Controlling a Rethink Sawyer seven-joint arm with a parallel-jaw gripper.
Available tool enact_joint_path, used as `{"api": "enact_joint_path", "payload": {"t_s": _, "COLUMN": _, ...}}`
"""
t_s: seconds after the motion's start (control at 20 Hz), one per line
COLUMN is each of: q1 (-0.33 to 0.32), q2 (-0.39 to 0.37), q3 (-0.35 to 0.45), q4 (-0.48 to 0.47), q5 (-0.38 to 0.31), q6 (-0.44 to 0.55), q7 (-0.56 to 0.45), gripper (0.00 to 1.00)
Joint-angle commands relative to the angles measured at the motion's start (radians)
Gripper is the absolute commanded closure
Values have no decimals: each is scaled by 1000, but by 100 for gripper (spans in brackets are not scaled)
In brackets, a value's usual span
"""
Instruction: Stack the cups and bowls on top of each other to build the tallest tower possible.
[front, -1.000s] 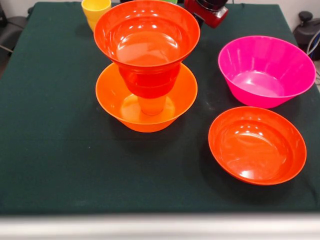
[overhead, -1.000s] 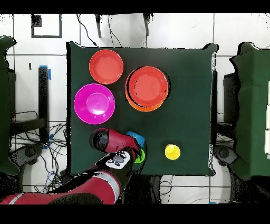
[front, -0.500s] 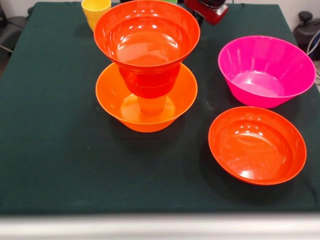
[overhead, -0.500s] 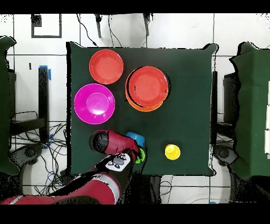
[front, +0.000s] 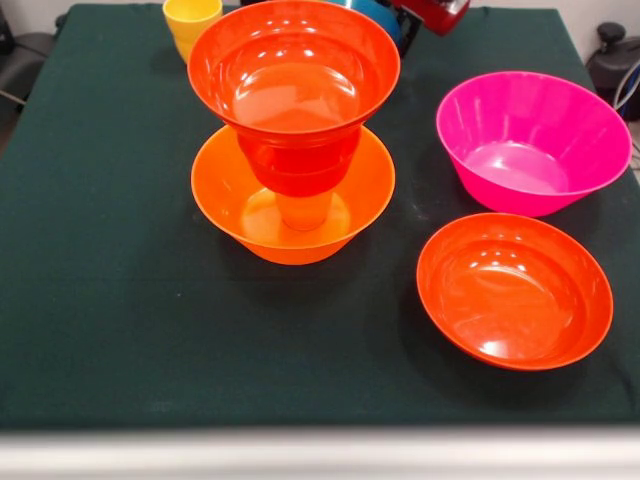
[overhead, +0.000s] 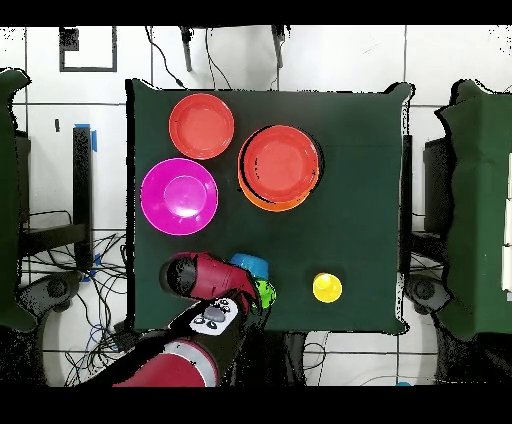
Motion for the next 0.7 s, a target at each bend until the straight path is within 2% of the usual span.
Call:
{"api": "enact_joint_path", "payload": {"t_s": 0.05, "q1": 14, "q2": 5, "q3": 144, "q4": 38, "q5": 30, "q6": 7, "q7": 188, "gripper": 100}}
{"api": "enact_joint_path", "payload": {"t_s": 0.7, "q1": 31, "q2": -4, "q3": 144, "q4": 46, "q5": 67, "q6": 46, "q7": 230, "gripper": 100}}
